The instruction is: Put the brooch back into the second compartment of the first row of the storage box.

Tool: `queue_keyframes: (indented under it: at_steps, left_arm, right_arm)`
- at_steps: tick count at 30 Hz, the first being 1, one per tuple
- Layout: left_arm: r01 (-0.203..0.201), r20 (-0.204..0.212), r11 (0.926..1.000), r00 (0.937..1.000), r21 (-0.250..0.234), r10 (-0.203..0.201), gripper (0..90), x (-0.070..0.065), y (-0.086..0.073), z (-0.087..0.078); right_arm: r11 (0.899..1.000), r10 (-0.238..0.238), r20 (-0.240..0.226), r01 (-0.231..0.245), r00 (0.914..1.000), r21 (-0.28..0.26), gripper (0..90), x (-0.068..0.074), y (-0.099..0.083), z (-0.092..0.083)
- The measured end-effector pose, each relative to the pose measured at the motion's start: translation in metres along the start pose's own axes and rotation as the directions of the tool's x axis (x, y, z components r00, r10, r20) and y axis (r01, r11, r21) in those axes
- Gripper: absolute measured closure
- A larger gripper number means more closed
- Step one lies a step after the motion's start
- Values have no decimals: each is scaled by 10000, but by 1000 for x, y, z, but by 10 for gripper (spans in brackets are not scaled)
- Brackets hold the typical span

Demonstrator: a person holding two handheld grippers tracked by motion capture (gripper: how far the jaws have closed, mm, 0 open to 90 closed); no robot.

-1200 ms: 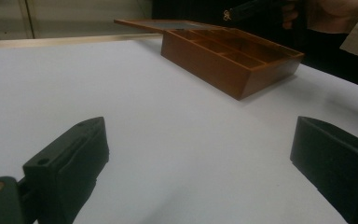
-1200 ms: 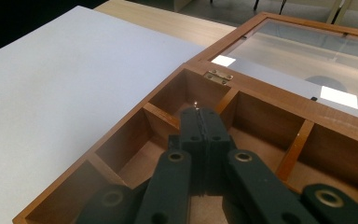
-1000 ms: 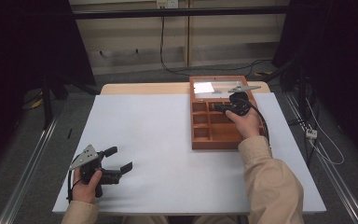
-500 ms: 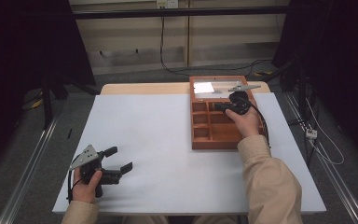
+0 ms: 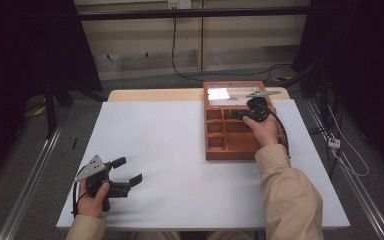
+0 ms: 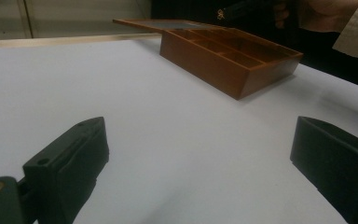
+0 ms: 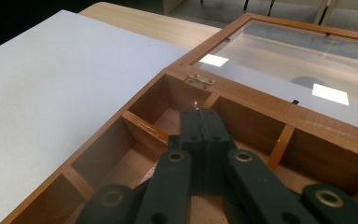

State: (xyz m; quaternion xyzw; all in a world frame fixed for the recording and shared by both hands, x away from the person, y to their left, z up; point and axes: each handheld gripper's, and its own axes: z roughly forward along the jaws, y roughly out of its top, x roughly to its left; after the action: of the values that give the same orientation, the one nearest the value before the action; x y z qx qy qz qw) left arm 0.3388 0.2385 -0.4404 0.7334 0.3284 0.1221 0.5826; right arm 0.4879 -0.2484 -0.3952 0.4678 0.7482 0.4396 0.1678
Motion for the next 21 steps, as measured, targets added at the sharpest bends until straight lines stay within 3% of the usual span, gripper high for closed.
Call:
queue_keyframes:
  at_steps: [21]
  left_arm:
    - [-2, 44, 10000, 10000, 12, 2, 40, 0, 0, 0]
  right_arm:
    - [9999, 126, 256, -128, 9996, 100, 900, -7, -3, 8]
